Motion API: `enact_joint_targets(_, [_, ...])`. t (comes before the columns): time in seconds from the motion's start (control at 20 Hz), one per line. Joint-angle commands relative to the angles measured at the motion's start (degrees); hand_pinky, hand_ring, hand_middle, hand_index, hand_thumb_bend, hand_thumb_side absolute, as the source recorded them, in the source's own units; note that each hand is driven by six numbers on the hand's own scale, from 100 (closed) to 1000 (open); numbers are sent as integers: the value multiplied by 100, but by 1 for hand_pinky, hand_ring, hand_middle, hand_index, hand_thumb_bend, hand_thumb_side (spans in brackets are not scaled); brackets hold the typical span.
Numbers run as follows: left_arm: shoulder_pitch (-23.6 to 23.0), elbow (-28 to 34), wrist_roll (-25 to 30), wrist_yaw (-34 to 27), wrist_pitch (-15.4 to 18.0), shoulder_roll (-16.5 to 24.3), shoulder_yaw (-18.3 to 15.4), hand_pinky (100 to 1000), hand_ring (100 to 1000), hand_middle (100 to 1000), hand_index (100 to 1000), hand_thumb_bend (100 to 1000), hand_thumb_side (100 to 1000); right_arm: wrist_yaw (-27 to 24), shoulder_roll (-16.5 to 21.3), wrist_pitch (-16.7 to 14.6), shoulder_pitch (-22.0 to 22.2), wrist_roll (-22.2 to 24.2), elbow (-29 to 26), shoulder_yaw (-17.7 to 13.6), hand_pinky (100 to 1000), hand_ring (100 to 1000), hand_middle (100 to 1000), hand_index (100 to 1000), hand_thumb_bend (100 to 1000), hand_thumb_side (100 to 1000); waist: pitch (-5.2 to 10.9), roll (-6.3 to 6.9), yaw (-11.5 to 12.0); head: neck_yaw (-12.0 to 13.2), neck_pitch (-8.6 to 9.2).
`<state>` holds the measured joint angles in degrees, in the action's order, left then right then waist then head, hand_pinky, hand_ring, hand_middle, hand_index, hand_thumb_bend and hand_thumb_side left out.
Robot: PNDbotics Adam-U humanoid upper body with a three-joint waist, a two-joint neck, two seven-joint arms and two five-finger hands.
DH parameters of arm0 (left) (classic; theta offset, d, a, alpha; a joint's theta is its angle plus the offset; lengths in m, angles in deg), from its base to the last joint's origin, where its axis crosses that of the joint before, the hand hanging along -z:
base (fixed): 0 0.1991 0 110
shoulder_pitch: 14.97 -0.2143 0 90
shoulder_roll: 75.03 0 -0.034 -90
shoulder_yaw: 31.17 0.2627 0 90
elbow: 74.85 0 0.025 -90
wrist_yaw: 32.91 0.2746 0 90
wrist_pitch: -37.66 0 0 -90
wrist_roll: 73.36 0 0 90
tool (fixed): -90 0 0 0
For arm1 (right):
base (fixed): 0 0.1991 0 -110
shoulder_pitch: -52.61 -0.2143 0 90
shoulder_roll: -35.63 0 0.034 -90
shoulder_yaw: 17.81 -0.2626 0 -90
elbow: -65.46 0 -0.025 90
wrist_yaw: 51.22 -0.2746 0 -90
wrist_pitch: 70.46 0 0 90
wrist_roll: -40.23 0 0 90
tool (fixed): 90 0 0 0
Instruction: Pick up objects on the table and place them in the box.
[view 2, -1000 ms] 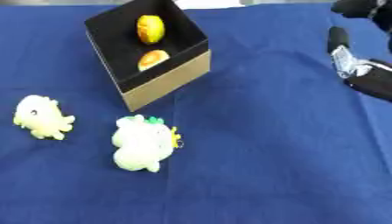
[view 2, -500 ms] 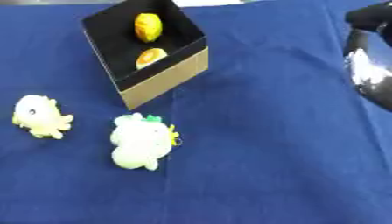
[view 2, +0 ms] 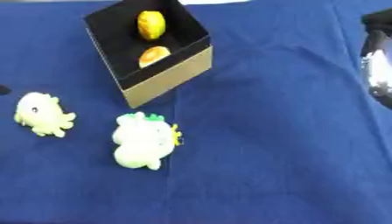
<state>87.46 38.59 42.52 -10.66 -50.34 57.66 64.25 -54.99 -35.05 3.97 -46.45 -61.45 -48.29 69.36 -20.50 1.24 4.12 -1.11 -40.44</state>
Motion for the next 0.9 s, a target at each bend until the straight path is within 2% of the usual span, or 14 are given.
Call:
enact_joint_targets(0.05, [226, -125, 60, -44, -22, 299, 85, 856, 789, 750, 869, 460, 310, -30, 60, 4, -51, -30, -84, -66, 780, 773, 637, 705, 100, 327, 81, 6, -28, 29, 75])
enact_joint_targets(0.3, [642, -720, 83, -67, 111, 358, 319, 852, 778, 732, 847, 468, 275, -13, 23, 12, -65, -30, -84, -53, 779, 771, 634, 703, 100, 328, 36, 55, -105, 91, 103])
enact_joint_targets(0.35, [715, -845, 89, -27, 158, 348, 363, 852, 777, 728, 845, 460, 229, -9, 14, 12, -68, -33, -84, -54, 778, 769, 632, 701, 100, 329, 20, 67, -122, 103, 113])
enact_joint_targets(0.45, [835, -1044, 107, 37, 255, 318, 437, 852, 777, 728, 844, 458, 214, -5, 0, 15, -73, -43, -84, -55, 778, 769, 632, 701, 100, 330, -3, 81, -138, 116, 122])
enact_joint_targets(0.5, [876, -1114, 118, 63, 296, 305, 463, 855, 783, 733, 849, 463, 171, -4, -5, 16, -76, -46, -84, -55, 778, 768, 631, 700, 100, 332, -13, 85, -142, 121, 125])
enact_joint_targets(0.65, [1082, -1358, 279, 185, 402, 230, 584, 856, 785, 736, 855, 463, 125, -7, -28, 17, -102, -53, -84, -52, 777, 767, 630, 699, 100, 334, -63, 101, -146, 155, 146])
enact_joint_targets(0.9, [1420, -1837, 460, 280, 549, 46, 745, 854, 784, 737, 864, 464, 100, -7, -52, 18, -140, -53, -84, -48, 777, 767, 629, 698, 100, 335, -125, 108, -176, 226, 188])
